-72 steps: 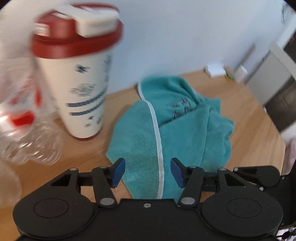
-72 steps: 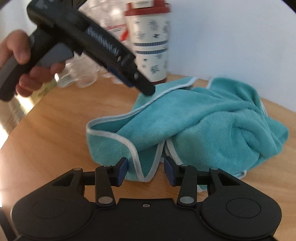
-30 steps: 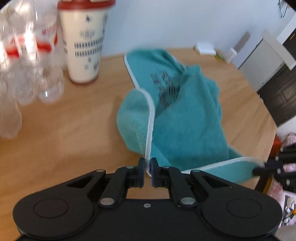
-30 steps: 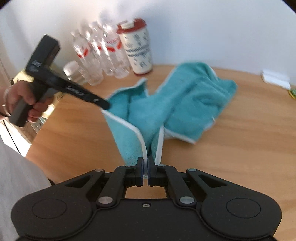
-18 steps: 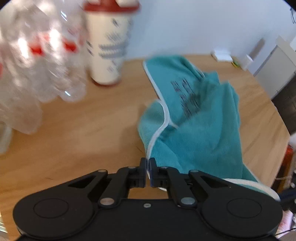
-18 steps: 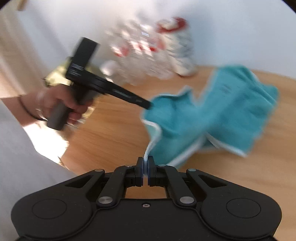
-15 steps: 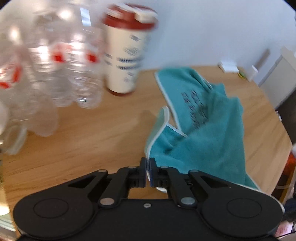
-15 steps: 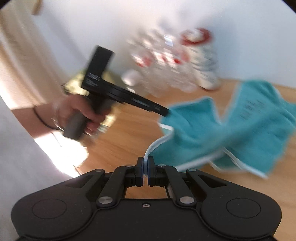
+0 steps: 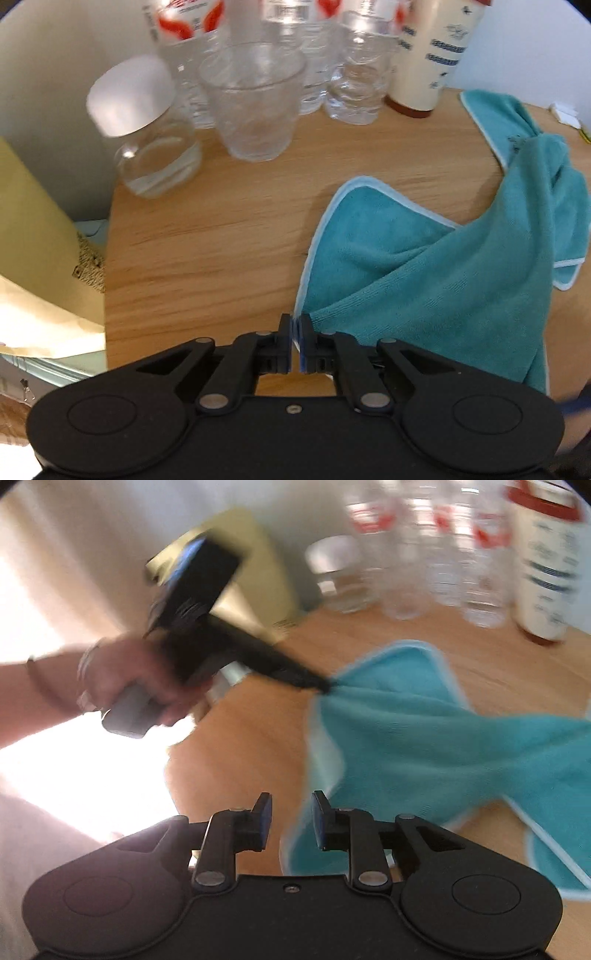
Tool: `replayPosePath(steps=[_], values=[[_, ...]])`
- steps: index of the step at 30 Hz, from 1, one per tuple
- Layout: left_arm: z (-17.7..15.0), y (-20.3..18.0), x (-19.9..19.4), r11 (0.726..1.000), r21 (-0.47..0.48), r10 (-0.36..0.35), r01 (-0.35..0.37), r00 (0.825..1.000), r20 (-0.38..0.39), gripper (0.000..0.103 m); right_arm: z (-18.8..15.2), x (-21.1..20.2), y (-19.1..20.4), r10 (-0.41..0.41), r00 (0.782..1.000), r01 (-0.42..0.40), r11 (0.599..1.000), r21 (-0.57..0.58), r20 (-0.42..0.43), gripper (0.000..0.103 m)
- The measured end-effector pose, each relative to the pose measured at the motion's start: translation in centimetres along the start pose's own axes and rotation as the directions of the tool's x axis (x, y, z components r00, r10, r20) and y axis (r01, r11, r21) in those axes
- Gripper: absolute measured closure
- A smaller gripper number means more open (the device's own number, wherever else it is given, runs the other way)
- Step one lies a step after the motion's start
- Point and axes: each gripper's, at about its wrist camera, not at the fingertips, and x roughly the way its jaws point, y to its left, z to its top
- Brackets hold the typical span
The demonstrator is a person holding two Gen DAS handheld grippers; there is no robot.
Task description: Fold towel
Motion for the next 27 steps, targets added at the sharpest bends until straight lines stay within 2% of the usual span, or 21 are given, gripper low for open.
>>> replayPosePath(steps=[1, 3, 6, 9, 10, 11, 13, 16, 17, 19, 23, 25, 26, 27], values=[[-0.1, 0.2, -0.1, 1.000, -0.004, -0.002, 0.002, 1.000, -0.001, 0.100, -0.2, -1.0, -0.5, -0.032, 0.999, 0.032, 0.999, 0.025, 0.018, 0.062], [-0.1, 0.1, -0.2, 1.000, -0.003, 0.003, -0.003, 1.000, 0.002, 0.098, -0.8, -2.9, -1.8, -0.096, 0.994, 0.092, 0.993, 0.073, 0.050, 0.060], [-0.1, 0.1, -0.5, 0.999, -0.037, 0.037, -0.037, 0.999, 0.004, 0.092, -3.3, -6.9, -5.5, -0.238, 0.968, 0.219, 0.954, 0.204, 0.076, 0.058], [-0.1, 0.9, -1.3, 0.992, -0.117, 0.050, -0.048, 0.999, 0.018, 0.068, -6.4, -9.5, -9.6, -0.436, 0.900, 0.403, 0.853, 0.332, 0.028, 0.058], [-0.1, 1.0, -1.9, 0.989, -0.136, 0.070, -0.066, 0.997, 0.024, 0.064, -7.5, -10.4, -11.4, -0.521, 0.854, 0.482, 0.789, 0.380, -0.001, 0.058], [-0.3, 1.0, -2.7, 0.984, -0.153, 0.096, -0.090, 0.995, 0.031, 0.064, -8.3, -10.8, -12.7, -0.572, 0.820, 0.529, 0.743, 0.409, -0.022, 0.058], [-0.5, 0.8, -3.3, 0.978, -0.185, 0.099, -0.094, 0.995, 0.017, 0.063, -8.2, -10.3, -14.0, -0.596, 0.802, 0.561, 0.729, 0.392, -0.038, 0.058], [-1.2, -0.2, -3.9, 0.965, -0.259, 0.033, -0.039, 0.999, -0.027, 0.060, -8.0, -9.0, -14.9, -0.644, 0.764, 0.621, 0.720, 0.311, -0.036, 0.058], [-1.7, -0.9, -4.1, 0.960, -0.278, 0.010, -0.019, 0.999, -0.034, 0.053, -7.9, -8.4, -15.3, -0.650, 0.760, 0.627, 0.718, 0.302, -0.034, 0.058], [-2.1, -1.9, -4.1, 0.955, -0.295, 0.003, -0.017, 0.999, -0.047, 0.045, -8.0, -8.0, -16.1, -0.621, 0.784, 0.591, 0.736, 0.331, -0.017, 0.058], [-3.6, -4.7, -3.5, 0.945, -0.327, 0.000, -0.027, 0.997, -0.082, 0.044, -8.6, -8.2, -16.6, -0.592, 0.806, 0.547, 0.757, 0.357, 0.021, 0.058], [-4.2, -5.7, -3.0, 0.943, -0.333, -0.011, -0.025, 0.994, -0.108, 0.044, -8.6, -8.1, -17.0, -0.560, 0.826, 0.495, 0.773, 0.397, 0.059, 0.058], [-4.5, -6.2, -2.7, 0.939, -0.342, -0.007, -0.035, 0.993, -0.122, 0.044, -8.7, -8.1, -17.0, -0.556, 0.829, 0.486, 0.775, 0.404, 0.070, 0.059], [-4.7, -6.5, -2.5, 0.933, -0.359, -0.008, -0.039, 0.992, -0.128, 0.044, -8.6, -7.9, -17.0, -0.571, 0.819, 0.505, 0.765, 0.399, 0.060, 0.059]])
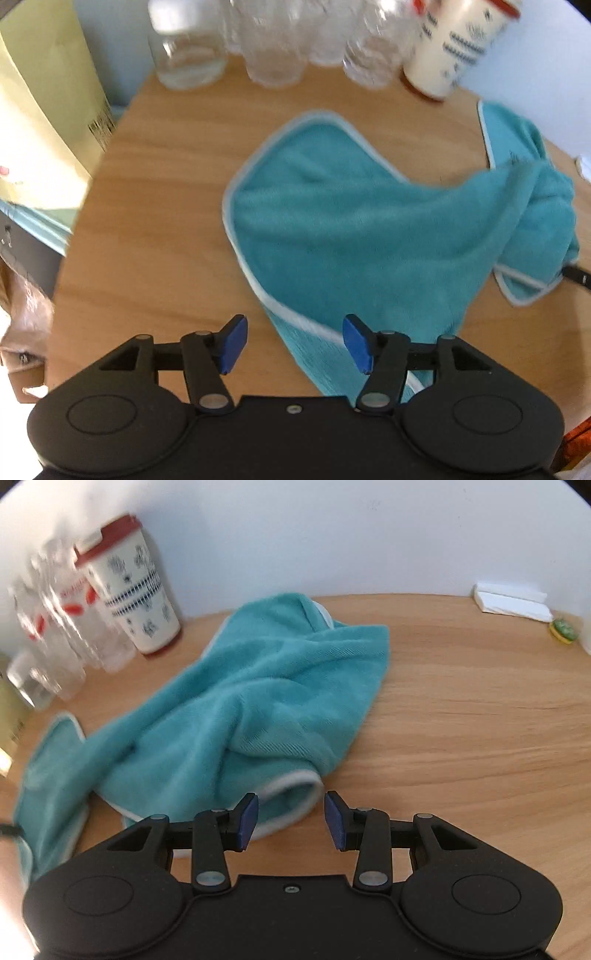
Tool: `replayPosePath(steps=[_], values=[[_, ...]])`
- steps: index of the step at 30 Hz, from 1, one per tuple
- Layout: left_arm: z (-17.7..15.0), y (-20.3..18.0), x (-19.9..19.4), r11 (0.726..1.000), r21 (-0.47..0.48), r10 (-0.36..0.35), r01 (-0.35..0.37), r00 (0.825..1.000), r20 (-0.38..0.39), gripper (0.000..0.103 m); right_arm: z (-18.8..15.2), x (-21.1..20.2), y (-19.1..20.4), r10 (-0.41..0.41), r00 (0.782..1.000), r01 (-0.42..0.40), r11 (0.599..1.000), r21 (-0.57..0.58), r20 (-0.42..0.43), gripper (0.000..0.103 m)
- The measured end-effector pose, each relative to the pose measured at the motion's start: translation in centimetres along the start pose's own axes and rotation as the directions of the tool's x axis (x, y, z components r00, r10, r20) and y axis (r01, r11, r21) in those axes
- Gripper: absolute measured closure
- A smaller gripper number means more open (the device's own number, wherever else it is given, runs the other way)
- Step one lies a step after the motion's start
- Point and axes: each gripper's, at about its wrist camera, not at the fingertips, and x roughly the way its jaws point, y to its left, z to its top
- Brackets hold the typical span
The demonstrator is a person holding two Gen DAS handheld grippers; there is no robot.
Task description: Fold towel
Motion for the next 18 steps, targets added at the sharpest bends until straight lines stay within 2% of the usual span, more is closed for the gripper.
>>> replayPosePath(steps=[2, 3, 4, 5, 7, 8, 9, 10, 14, 18], values=[[-0.4, -0.2, 0.4, 0.999, -0.036, -0.021, 0.020, 1.000, -0.007, 0.044, 0.1, 0.6, 0.3, -0.049, 0.999, 0.049, 0.999, -0.015, 0.002, 0.059], [-0.6, -0.5, 0.4, 0.999, -0.040, -0.023, 0.023, 1.000, -0.002, 0.044, 0.0, 0.6, 0.3, -0.046, 0.999, 0.046, 0.999, -0.015, 0.012, 0.064], [-0.6, -0.8, 0.5, 0.999, -0.035, -0.018, 0.018, 1.000, 0.005, 0.044, 0.0, 0.6, 0.2, -0.042, 0.999, 0.043, 0.999, -0.018, 0.018, 0.076], [-0.7, -1.3, 0.5, 1.000, -0.023, -0.006, 0.006, 1.000, 0.014, 0.047, 0.0, 0.6, 0.2, -0.042, 0.999, 0.042, 0.999, -0.021, 0.021, 0.081], [-0.7, -1.8, 0.6, 1.000, -0.013, 0.006, -0.005, 1.000, 0.021, 0.055, -0.1, 0.6, 0.0, -0.043, 0.999, 0.044, 0.999, -0.028, 0.027, 0.081], [-0.7, -2.1, 0.6, 1.000, -0.005, 0.014, -0.014, 1.000, 0.026, 0.064, -0.1, 0.6, -0.1, -0.043, 0.999, 0.043, 0.999, -0.029, 0.030, 0.081], [-0.6, -2.2, 0.7, 1.000, 0.002, 0.025, -0.025, 0.999, 0.028, 0.067, -0.2, 0.5, -0.3, -0.034, 0.999, 0.035, 0.999, -0.022, 0.033, 0.086], [-0.4, -2.3, 0.9, 0.999, 0.009, 0.038, -0.038, 0.999, 0.028, 0.071, -0.4, 0.2, -0.5, -0.026, 0.999, 0.027, 0.999, -0.018, 0.040, 0.095], [0.1, -2.2, 1.2, 0.997, 0.030, 0.065, -0.066, 0.997, 0.028, 0.090, -0.4, -0.7, -1.1, -0.038, 0.997, 0.040, 0.999, -0.026, 0.071, 0.098], [0.7, -2.5, 1.7, 0.994, 0.072, 0.076, -0.079, 0.997, 0.033, 0.092, 0.6, -1.7, -1.6, -0.072, 0.992, 0.076, 0.996, -0.039, 0.107, 0.099]])
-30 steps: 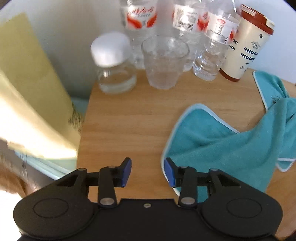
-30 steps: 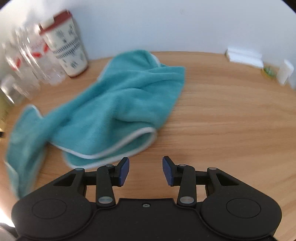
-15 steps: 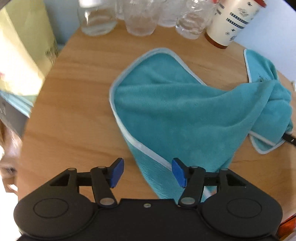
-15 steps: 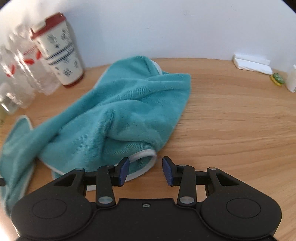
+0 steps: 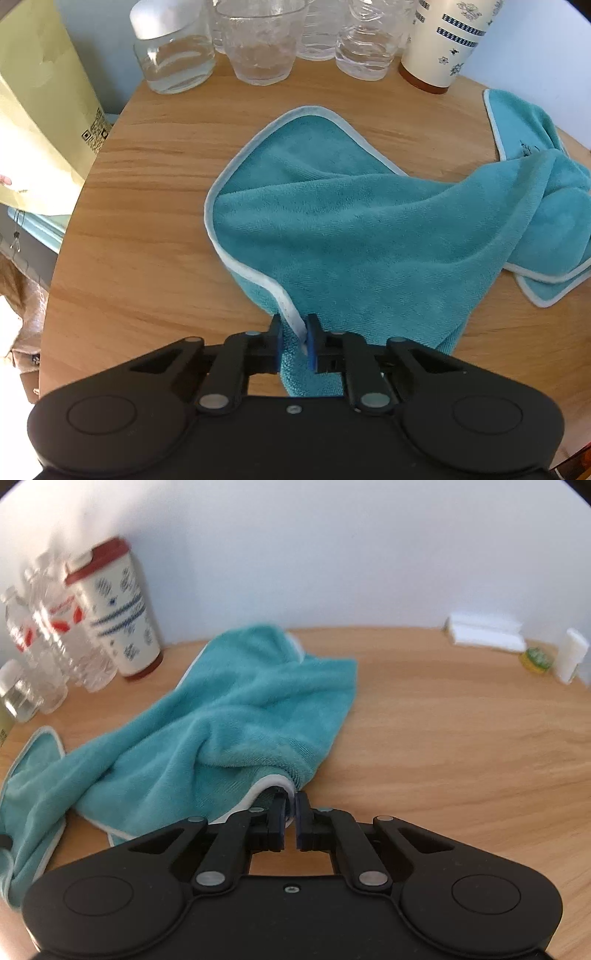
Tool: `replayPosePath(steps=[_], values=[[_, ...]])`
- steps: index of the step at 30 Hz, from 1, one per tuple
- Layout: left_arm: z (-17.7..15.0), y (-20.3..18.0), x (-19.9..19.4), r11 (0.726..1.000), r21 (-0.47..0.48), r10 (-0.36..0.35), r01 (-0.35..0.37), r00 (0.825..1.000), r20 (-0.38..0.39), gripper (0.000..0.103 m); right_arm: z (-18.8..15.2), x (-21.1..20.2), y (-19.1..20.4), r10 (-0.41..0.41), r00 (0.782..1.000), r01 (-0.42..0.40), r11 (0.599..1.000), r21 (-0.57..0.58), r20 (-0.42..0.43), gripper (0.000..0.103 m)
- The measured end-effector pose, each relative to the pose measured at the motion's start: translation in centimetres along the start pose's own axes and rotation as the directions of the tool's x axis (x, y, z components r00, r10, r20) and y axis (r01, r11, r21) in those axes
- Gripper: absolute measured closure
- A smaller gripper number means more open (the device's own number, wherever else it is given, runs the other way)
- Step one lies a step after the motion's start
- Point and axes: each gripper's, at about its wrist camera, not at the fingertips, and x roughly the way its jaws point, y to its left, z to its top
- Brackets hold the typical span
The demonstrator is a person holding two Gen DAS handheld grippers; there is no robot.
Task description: Fold towel
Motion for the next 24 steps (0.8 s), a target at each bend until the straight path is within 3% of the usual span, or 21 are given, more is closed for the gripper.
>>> replayPosePath(steps=[5, 11, 13, 16, 18, 20, 24], values=[[0.5, -0.1, 0.1, 0.999, 0.038, 0.023, -0.023, 1.000, -0.002, 0.093, 3.6, -3.5, 0.3, -0.080, 0.994, 0.092, 0.982, -0.162, 0.078, 0.099], [0.9, -0.1, 0.3, 0.997, 0.070, 0.023, -0.023, 1.000, -0.010, 0.093, 7.5, -8.2, 3.0, -0.117, 0.974, 0.189, 0.893, -0.409, 0.195, 0.099], [1.1, 0.1, 0.4, 0.997, 0.070, 0.020, -0.018, 1.000, -0.021, 0.093, 7.5, -8.6, 4.4, -0.054, 0.989, 0.117, 0.860, -0.496, 0.141, 0.099], [1.3, 0.3, 0.5, 0.996, 0.086, 0.021, -0.019, 0.999, -0.026, 0.093, 5.6, -7.5, 5.4, 0.059, 0.998, -0.053, 0.848, -0.528, -0.006, 0.099], [1.3, 0.3, 0.4, 0.995, 0.099, 0.028, -0.025, 0.999, -0.029, 0.092, 4.3, -6.5, 5.7, 0.113, 0.990, -0.139, 0.849, -0.510, -0.082, 0.099], [1.4, 0.2, 0.5, 0.992, 0.121, 0.045, -0.042, 0.999, -0.028, 0.092, 2.0, -5.0, 6.1, 0.197, 0.963, -0.261, 0.842, -0.472, -0.182, 0.099], [1.5, 0.3, 0.5, 0.987, 0.146, 0.068, -0.063, 0.997, -0.030, 0.092, 0.5, -4.2, 5.3, 0.218, 0.953, -0.288, 0.863, -0.414, -0.209, 0.096]])
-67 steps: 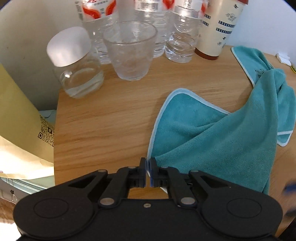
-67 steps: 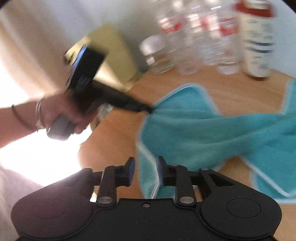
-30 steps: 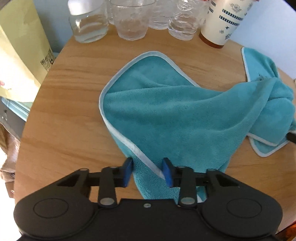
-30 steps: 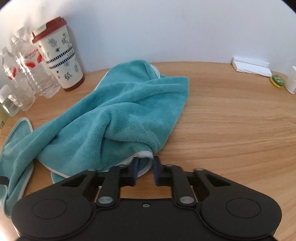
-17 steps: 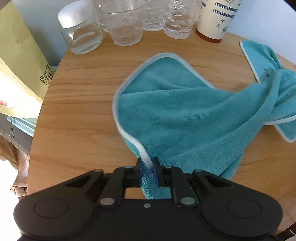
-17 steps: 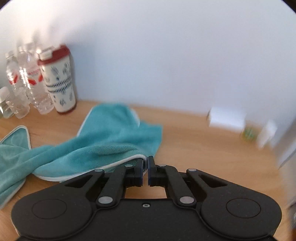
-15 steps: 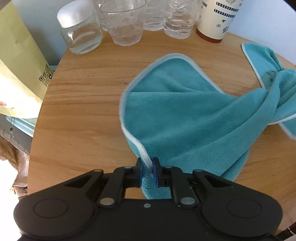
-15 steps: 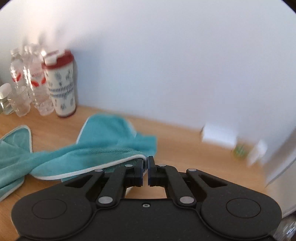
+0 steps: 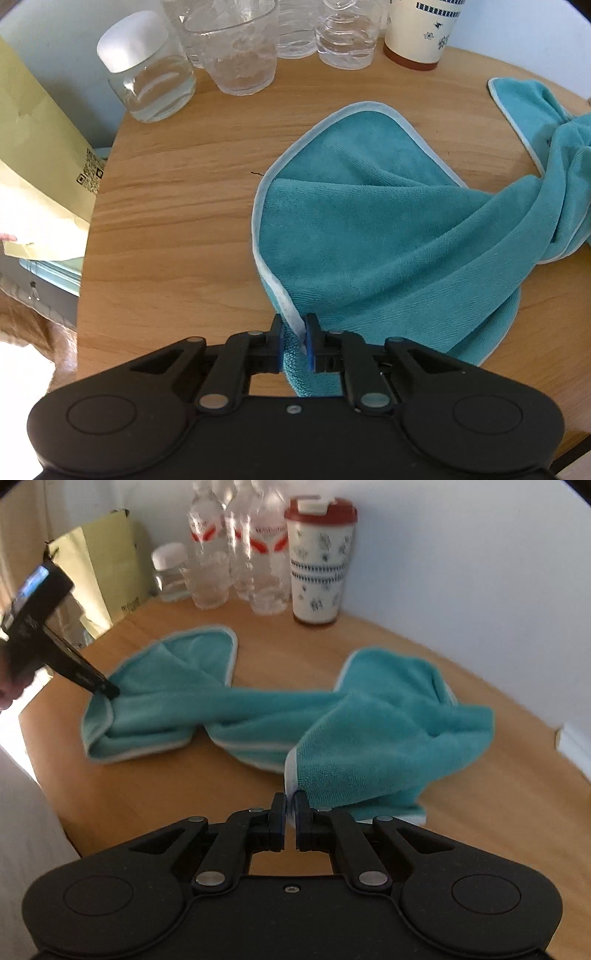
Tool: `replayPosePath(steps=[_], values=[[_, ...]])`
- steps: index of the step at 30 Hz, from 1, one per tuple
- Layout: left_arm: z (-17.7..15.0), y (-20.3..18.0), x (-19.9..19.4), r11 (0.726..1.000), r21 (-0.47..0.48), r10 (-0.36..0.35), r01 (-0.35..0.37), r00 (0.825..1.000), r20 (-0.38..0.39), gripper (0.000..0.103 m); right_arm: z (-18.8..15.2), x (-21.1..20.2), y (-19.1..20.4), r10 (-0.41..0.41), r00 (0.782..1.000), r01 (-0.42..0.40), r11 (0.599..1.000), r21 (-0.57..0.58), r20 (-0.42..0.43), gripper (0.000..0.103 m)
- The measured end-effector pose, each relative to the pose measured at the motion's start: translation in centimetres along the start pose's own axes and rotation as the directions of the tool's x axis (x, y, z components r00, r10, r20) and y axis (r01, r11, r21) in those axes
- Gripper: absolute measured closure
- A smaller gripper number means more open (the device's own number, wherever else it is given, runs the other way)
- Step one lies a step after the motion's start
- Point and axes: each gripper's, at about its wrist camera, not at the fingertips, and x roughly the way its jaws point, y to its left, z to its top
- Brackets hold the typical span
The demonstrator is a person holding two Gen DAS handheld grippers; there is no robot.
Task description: Fold towel
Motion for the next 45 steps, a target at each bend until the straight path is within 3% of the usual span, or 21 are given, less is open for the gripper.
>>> replayPosePath(steps=[5, 7, 9, 12, 15, 19, 23, 29, 30, 31, 34, 40, 43, 45], values=[[-0.5, 0.8, 0.0, 0.999, 0.025, 0.030, -0.030, 1.000, 0.002, 0.092, -1.4, -3.0, -3.8, 0.075, 0.994, -0.084, 0.988, 0.128, 0.075, 0.075], [-0.6, 1.0, 0.0, 0.999, 0.035, 0.028, -0.028, 1.000, 0.003, 0.092, -2.0, -3.9, -6.9, 0.033, 0.996, -0.050, 0.975, 0.218, 0.082, 0.065], [-0.6, 1.0, -0.1, 0.998, 0.054, 0.035, -0.035, 0.999, -0.001, 0.092, -2.0, -2.6, -9.4, -0.054, 0.998, 0.043, 0.952, 0.304, 0.028, 0.065], [-0.6, 0.9, -0.1, 0.997, 0.068, 0.038, -0.038, 0.999, -0.006, 0.092, -2.1, 0.2, -11.7, -0.056, 0.997, 0.077, 0.885, 0.459, -0.059, 0.065], [-0.6, 1.5, 0.0, 1.000, 0.023, 0.022, -0.021, 0.999, -0.024, 0.093, -2.5, 2.5, -13.3, 0.024, 0.998, 0.025, 0.752, 0.659, -0.064, 0.065], [-0.9, 2.0, 0.0, 1.000, -0.002, 0.005, -0.005, 1.000, -0.030, 0.093, -2.7, 3.0, -13.8, 0.030, 0.999, -0.008, 0.664, 0.748, -0.016, 0.065], [-0.9, 2.5, -0.4, 1.000, -0.027, -0.015, 0.014, 1.000, -0.017, 0.092, -2.8, 3.2, -14.4, 0.024, 1.000, -0.012, 0.617, 0.787, -0.003, 0.065], [-1.2, 2.6, -0.4, 0.999, -0.043, -0.024, 0.024, 1.000, -0.015, 0.092, -3.0, 5.5, -14.6, 0.048, 0.998, 0.004, 0.578, 0.816, -0.039, 0.066], [-1.2, 2.5, -0.5, 0.999, -0.041, -0.024, 0.024, 1.000, -0.012, 0.092, -3.0, 5.6, -14.5, 0.052, 0.998, -0.004, 0.575, 0.818, -0.032, 0.075], [-1.1, 2.5, -0.9, 0.999, -0.036, -0.025, 0.025, 1.000, 0.001, 0.092, -2.9, 5.7, -14.4, 0.059, 0.998, -0.016, 0.575, 0.818, -0.022, 0.094], [-0.7, 2.3, -1.9, 0.999, -0.027, -0.020, 0.021, 0.999, 0.034, 0.092, -2.5, 5.6, -14.1, 0.062, 0.998, -0.030, 0.593, 0.805, -0.009, 0.096], [0.8, 1.1, -4.1, 1.000, 0.015, -0.027, 0.026, 0.991, 0.134, 0.092, -2.4, 1.8, -13.9, -0.072, 0.997, 0.040, 0.627, 0.778, 0.006, 0.097], [1.1, 0.3, -3.6, 0.999, 0.050, -0.012, 0.006, 0.992, 0.127, 0.092, -2.6, -1.9, -13.0, -0.180, 0.983, 0.098, 0.652, 0.752, 0.028, 0.097], [1.1, 0.0, -2.9, 0.998, 0.062, -0.001, -0.005, 0.994, 0.106, 0.092, -3.0, -3.6, -12.2, -0.238, 0.971, 0.137, 0.646, 0.751, 0.028, 0.097]])
